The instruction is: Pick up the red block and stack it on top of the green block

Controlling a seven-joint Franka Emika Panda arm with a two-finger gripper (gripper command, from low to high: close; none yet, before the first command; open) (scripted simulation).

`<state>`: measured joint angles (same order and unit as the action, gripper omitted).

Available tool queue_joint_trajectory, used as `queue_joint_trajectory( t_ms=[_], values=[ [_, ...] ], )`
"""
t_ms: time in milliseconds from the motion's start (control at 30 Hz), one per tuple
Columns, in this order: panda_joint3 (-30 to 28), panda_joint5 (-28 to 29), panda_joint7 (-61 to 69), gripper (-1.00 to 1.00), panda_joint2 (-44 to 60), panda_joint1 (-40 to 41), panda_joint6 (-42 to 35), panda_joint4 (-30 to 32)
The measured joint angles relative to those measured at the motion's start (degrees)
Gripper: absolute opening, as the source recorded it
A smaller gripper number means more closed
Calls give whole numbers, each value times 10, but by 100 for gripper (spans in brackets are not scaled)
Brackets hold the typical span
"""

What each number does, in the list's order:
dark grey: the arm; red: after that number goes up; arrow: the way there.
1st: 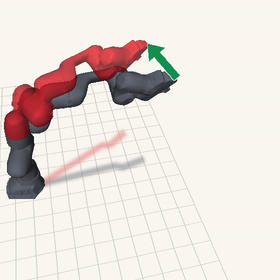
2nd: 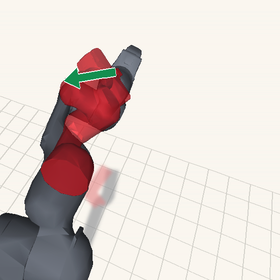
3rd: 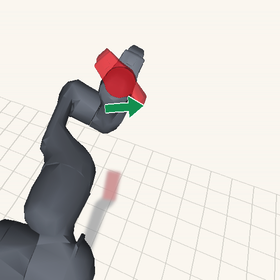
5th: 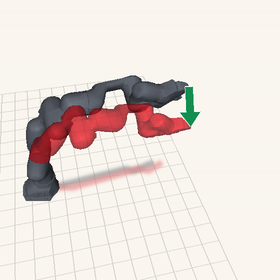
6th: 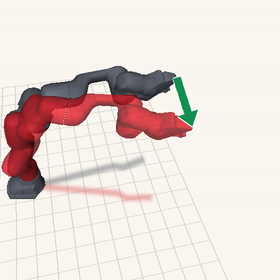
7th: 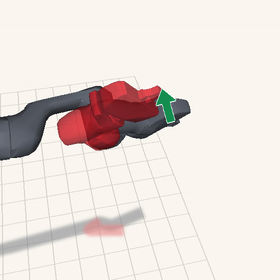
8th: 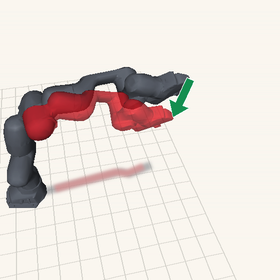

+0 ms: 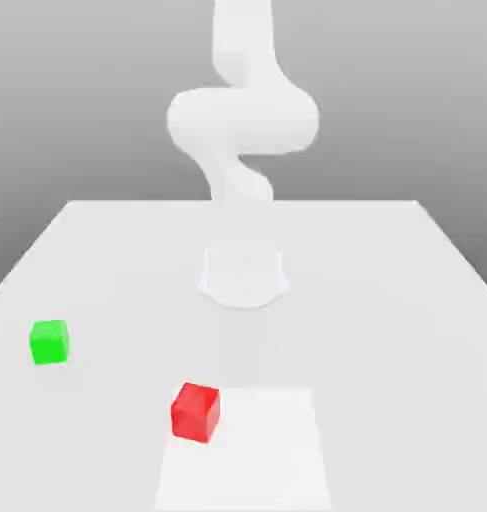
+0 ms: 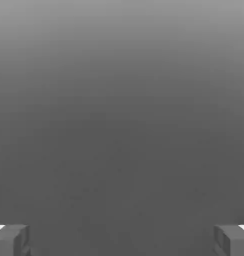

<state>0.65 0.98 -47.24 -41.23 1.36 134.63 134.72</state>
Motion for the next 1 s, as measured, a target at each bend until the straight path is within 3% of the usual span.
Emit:
queue_joint_trajectory(
  t_ms=[367,600,833,867,1000],
  values=[
    [3,35,-61,0,240,57,144,144],
    [-14,6,-62,0,384,72,235,234],
    [-10,-16,-51,0,528,75,351,234],
    [-10,-16,-50,-100,544,75,366,232],
    [-10,-15,-52,-100,544,75,366,232]
  ],
)
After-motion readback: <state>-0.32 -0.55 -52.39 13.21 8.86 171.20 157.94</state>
